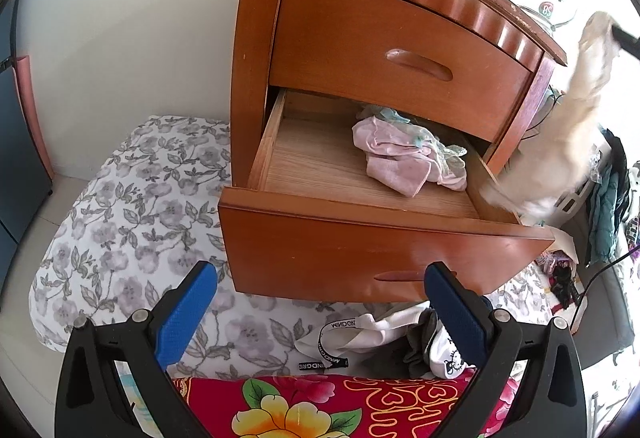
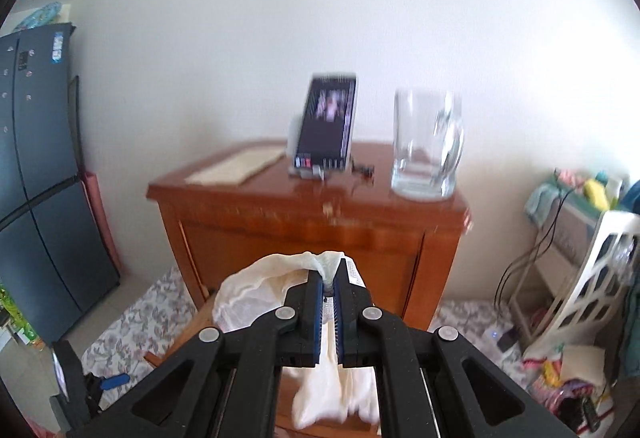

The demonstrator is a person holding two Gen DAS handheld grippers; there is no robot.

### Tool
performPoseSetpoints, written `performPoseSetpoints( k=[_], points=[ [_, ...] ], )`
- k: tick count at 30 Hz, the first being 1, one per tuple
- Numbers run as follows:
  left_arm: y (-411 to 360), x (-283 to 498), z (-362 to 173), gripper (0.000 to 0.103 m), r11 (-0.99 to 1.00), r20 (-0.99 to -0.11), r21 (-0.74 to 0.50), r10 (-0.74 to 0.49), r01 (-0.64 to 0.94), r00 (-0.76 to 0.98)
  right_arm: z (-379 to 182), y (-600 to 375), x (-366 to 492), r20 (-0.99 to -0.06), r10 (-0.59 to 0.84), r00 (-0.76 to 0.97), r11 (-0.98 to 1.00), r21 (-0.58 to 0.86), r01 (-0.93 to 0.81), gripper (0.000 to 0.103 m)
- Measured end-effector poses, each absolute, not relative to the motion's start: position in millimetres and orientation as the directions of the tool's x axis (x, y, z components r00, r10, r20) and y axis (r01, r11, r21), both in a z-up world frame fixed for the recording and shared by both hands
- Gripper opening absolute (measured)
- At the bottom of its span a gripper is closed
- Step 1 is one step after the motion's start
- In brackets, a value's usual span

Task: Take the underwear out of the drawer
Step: 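Lift the white lace garment out of the drawer toward the blanket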

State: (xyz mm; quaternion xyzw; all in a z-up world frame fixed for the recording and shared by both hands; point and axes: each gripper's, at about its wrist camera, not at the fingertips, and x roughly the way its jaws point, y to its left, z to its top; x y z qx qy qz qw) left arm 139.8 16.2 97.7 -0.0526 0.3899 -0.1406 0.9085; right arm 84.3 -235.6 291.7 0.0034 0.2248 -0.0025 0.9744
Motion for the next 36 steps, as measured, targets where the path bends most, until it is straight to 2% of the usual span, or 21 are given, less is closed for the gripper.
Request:
performPoseSetpoints(
  k=[9,17,22,28,36],
  points=[
    [16.8,135.4,102.0,0.103,0.952,-0.684,-0.212,-0.306,0.221,0.662,341.8,-225.1,18.9,-0.276,0.027,0.961,1.0,0.01,-0.025,0.005],
    [17.6,127.4,107.1,0.103,0.95,-0.672,-0.215,-0.311,0.225,0.671,345.6,-210.2,-13.5,-0.276,0.046,0.96,0.999,-0.005,-0.05,0.005],
    [17.7,125.1,108.4,0.103,0.95,-0.671,-0.215,-0.311,0.225,0.673,326.9,-207.0,-15.5,-0.349,0.065,0.935,0.997,-0.011,-0.073,0.005],
    [16.2,123.6,108.3,0.103,0.95,-0.672,-0.213,-0.312,0.228,0.672,283.9,-208.5,-4.0,-0.482,0.097,0.871,0.995,0.026,-0.096,0.006],
    [15.0,123.1,106.0,0.103,0.951,-0.677,-0.21,-0.31,0.228,0.668,183.3,-207.6,28.7,-0.721,0.119,0.682,0.993,0.083,-0.085,0.006]
  ],
)
